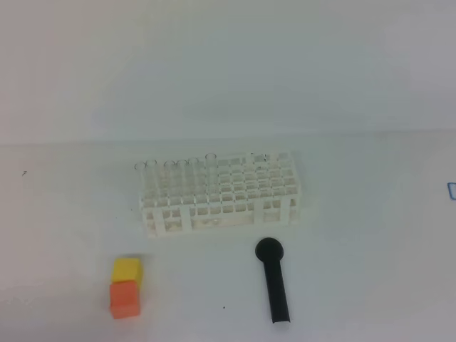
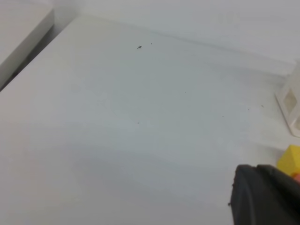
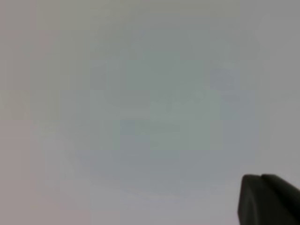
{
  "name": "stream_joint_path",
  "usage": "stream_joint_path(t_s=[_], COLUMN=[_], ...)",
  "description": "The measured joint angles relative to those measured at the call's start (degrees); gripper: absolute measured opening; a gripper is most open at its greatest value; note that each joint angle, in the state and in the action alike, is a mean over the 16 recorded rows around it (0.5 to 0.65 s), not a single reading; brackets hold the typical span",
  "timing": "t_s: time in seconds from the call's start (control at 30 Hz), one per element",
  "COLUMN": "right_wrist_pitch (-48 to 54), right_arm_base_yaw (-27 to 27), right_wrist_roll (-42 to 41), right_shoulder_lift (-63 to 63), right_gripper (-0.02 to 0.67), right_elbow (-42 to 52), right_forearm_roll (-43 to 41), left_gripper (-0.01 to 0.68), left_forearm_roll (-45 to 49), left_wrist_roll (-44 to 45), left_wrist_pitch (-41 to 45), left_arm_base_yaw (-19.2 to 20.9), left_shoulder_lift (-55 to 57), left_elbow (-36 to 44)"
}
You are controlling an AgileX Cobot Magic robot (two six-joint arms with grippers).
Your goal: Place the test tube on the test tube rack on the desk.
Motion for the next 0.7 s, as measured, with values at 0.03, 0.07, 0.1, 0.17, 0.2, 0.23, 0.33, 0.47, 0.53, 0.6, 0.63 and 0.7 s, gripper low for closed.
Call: stream_joint_path(t_s=[0.03,0.07,0.1,0.17,0.2,0.23,0.33,0.47,0.53,0.6,0.63,0.7], right_wrist_pitch=[1.0,1.8,2.4,3.5,3.9,4.3,5.4,6.3,6.5,6.7,6.8,7.2], right_arm_base_yaw=[-1.8,-3.5,-5.1,-8.2,-9.6,-11.0,-14.5,-17.6,-18.4,-18.7,-18.8,-18.8], right_wrist_roll=[0.0,-0.1,-0.1,-0.1,-0.1,-0.1,-0.1,-0.1,0.5,2.5,4.1,8.9], right_shoulder_lift=[-2.3,-4.8,-7.4,-12.6,-15.2,-17.7,-24.2,-30.0,-31.7,-32.7,-33.0,-33.3], right_gripper=[-0.001,-0.001,-0.001,-0.001,-0.001,-0.001,-0.001,-0.001,-0.001,-0.001,-0.001,-0.001], right_elbow=[2.2,4.6,7.1,12.2,14.8,17.3,24.2,31.2,33.5,35.0,35.5,36.3], right_forearm_roll=[0.2,0.5,0.8,1.5,1.9,2.3,3.7,5.0,4.9,3.4,1.9,-2.5], left_gripper=[-0.001,-0.001,-0.001,-0.001,-0.001,-0.001,-0.001,-0.001,-0.001,-0.001,-0.001,-0.001], left_forearm_roll=[0.0,0.0,0.0,0.0,0.0,0.0,0.0,0.0,0.0,0.0,0.0,0.0], left_wrist_roll=[0.0,0.0,0.0,0.0,0.0,0.0,0.0,0.0,0.0,0.0,0.0,0.0], left_wrist_pitch=[0.0,0.0,0.0,0.0,0.0,0.0,0.0,0.0,0.0,0.0,0.0,0.0], left_arm_base_yaw=[0.0,0.0,0.0,0.0,0.0,0.0,0.0,0.0,0.0,0.0,0.0,0.0], left_shoulder_lift=[0.0,0.0,0.0,0.0,0.0,0.0,0.0,0.0,0.0,0.0,0.0,0.0], left_elbow=[0.0,0.0,0.0,0.0,0.0,0.0,0.0,0.0,0.0,0.0,0.0,0.0])
